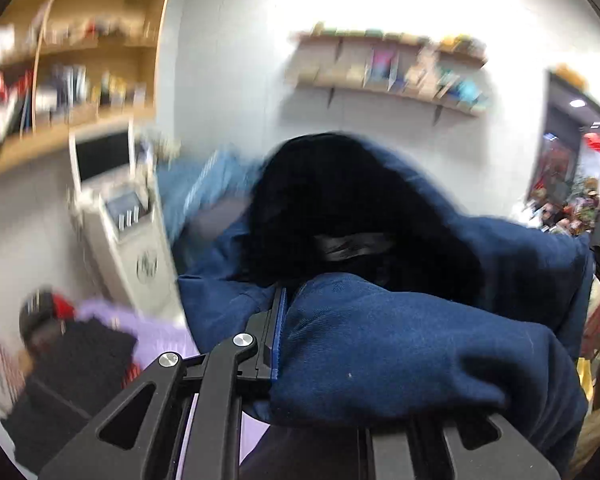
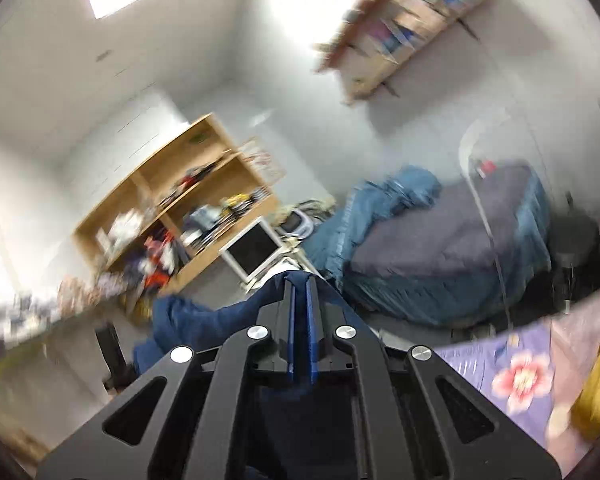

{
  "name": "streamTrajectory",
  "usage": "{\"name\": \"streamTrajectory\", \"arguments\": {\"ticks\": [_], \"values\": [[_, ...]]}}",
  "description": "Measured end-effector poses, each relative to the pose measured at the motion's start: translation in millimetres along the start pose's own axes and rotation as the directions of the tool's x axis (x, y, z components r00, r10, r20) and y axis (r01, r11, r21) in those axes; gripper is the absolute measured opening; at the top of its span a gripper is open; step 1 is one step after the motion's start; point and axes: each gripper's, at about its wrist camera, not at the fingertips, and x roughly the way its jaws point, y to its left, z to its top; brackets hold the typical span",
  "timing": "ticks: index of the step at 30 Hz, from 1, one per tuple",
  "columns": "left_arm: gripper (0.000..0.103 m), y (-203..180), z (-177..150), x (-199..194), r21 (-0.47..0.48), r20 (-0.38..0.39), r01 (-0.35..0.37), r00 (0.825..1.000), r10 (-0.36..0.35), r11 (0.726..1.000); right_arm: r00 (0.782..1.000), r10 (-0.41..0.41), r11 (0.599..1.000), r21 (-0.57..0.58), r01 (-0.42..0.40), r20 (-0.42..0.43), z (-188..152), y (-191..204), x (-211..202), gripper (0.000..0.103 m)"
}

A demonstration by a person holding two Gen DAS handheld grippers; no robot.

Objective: Fold large clothes

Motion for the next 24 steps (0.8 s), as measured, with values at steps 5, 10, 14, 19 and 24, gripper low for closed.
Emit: {"name": "streamTrajectory", "arguments": {"ticks": [5,10,14,19,24], "values": [[0.013,33.9,-86.2,138.5,-0.113,-0.399,-0.010,0.916,-0.036,0.994,0.918,-0.376,0.915,0.103,0.389,-0.126,-49.7,-92.6,57.0,0.097],[0.022,41.6,-218.3,200.9,-0.030,-0.627,-0.084,0.778,0.047,0.996,0.833,-0.387,0.860,0.171,0.481,-0.396,-147.8,-149.1,71.0,0.097],[0.038,30.2,-253.6,201.5,0.132,-0.610,-0.132,0.770,0.185,0.982,0.746,-0.405,0.848,0.088,0.523,-0.528,-224.7,-161.1,65.3,0.097],[0.051,1.2,-233.6,170.6,0.322,-0.329,-0.251,0.875,0.356,0.913,0.712,-0.386,0.844,0.087,0.529,-0.587,-260.0,-154.6,66.4,0.097],[0.092,-23.7,-171.8,122.2,0.261,-0.091,-0.298,0.939,0.330,0.918,0.717,-0.375,0.872,0.039,0.488,-0.587,-260.9,-137.4,83.2,0.097]]}}
